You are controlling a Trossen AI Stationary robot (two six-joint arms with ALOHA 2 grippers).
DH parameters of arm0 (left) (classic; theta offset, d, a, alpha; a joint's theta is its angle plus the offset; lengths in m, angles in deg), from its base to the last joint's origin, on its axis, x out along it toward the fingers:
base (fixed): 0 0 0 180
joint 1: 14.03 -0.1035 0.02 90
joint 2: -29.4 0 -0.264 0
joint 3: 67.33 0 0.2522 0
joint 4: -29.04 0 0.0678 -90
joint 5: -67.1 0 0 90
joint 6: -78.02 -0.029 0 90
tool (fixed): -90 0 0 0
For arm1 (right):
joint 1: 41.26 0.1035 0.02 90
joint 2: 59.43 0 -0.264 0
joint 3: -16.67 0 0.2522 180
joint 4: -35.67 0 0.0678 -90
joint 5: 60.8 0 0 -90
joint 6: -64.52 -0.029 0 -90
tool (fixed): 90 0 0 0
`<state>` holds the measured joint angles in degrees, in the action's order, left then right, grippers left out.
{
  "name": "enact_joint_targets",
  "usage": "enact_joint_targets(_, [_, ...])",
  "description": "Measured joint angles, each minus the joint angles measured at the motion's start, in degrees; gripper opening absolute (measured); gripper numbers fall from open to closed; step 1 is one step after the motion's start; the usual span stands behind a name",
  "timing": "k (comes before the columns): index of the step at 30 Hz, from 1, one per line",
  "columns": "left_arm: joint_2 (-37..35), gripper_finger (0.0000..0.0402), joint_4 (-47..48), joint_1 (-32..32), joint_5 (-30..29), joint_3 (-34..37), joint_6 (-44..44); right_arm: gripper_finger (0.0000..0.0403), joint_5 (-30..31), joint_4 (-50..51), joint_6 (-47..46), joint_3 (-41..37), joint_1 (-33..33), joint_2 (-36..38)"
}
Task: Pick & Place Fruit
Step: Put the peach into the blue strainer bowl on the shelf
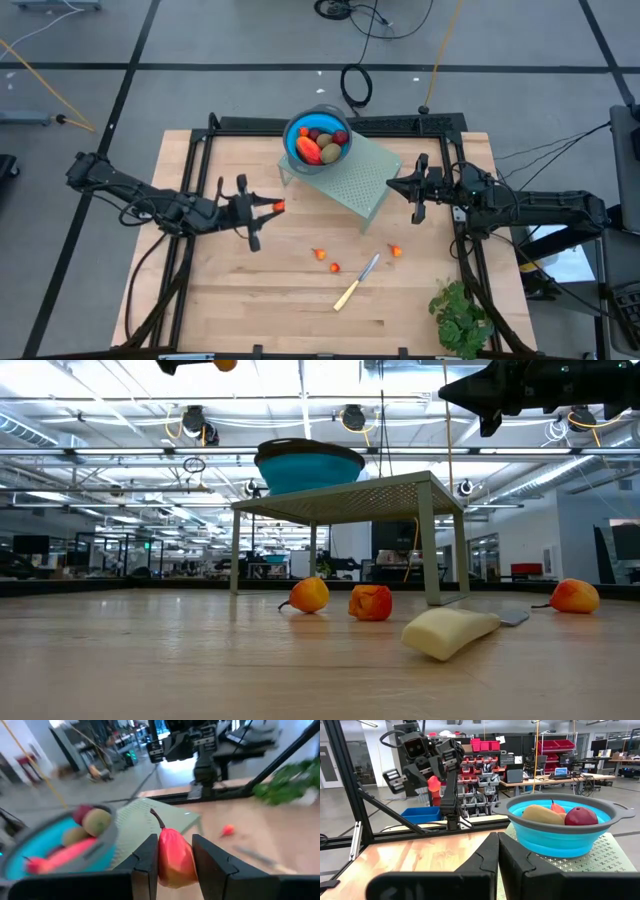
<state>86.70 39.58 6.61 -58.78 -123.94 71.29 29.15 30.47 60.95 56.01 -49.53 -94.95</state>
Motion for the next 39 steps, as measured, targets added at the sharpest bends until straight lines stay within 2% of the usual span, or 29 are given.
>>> enact_joint_targets(6, [0.0,0.0097,-0.6,0.0,-3.5,0.0,-8.6,0.0002,0.0,0.0,0.0,0.0,0.0,0.0])
enact_joint_targets(11, [0.0,0.0097,-3.1,-0.1,-3.5,0.0,-9.3,0.0002,0.0,0.0,0.0,0.0,0.0,0.0])
enact_joint_targets(16, [0.0,0.0097,-11.6,-1.0,-3.5,0.0,-7.1,0.0002,0.0,0.0,0.0,0.0,0.0,0.0])
enact_joint_targets(23, [0.0,0.0097,-22.9,-7.3,-4.4,-0.1,11.4,0.0002,0.0,0.0,0.0,0.0,0.0,0.0])
enact_joint_targets(32, [0.0,0.0097,-24.0,-16.9,-3.3,-0.1,42.9,0.0002,0.0,0.0,0.0,0.0,0.0,0.0])
enact_joint_targets(39, [0.0,0.0097,-24.0,-22.4,1.9,-0.1,54.1,0.0002,0.0,0.0,0.0,0.0,0.0,0.0])
